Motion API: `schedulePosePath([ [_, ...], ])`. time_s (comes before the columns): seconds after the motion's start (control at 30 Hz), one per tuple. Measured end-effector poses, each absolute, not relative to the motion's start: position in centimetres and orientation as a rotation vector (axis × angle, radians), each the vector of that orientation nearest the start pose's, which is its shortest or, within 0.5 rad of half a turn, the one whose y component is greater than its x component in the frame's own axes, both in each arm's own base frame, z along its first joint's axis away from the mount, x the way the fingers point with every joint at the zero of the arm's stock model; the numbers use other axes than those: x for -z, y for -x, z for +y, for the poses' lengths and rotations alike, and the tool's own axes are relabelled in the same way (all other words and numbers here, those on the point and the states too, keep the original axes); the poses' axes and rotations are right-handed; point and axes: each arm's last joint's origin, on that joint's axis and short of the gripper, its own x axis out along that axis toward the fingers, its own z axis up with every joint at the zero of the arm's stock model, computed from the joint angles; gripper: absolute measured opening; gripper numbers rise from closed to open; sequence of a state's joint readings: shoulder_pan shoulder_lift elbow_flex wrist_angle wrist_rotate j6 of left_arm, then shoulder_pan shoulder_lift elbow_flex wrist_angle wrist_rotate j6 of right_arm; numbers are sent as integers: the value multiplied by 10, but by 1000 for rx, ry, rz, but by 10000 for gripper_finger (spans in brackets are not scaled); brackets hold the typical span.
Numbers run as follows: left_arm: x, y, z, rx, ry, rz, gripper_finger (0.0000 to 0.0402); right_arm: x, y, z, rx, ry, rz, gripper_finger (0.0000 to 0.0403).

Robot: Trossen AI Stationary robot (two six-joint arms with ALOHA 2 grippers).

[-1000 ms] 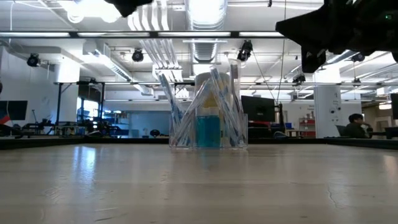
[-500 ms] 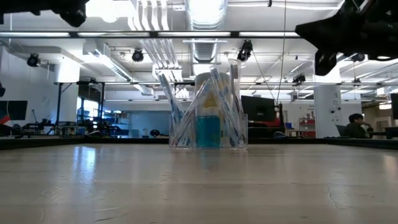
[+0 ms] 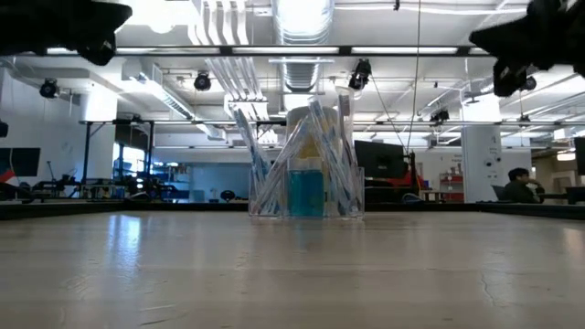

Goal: Pick & Place toothbrushing station
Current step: Return to Home Position

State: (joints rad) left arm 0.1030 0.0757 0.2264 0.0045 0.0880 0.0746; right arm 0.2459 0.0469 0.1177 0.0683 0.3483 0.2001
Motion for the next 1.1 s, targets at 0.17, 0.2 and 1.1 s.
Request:
schedulePosePath([
  [0.17,-184,-95,7,-17,-23,-127,1,-175,-96,10,184,-233,-113,8],
  [0.2,-182,-96,8,-23,-18,-154,1,-175,-97,10,193,-247,-105,8],
  [1.1,-166,-99,8,-17,228,-6,33,-175,-98,12,127,-258,-103,8],
])
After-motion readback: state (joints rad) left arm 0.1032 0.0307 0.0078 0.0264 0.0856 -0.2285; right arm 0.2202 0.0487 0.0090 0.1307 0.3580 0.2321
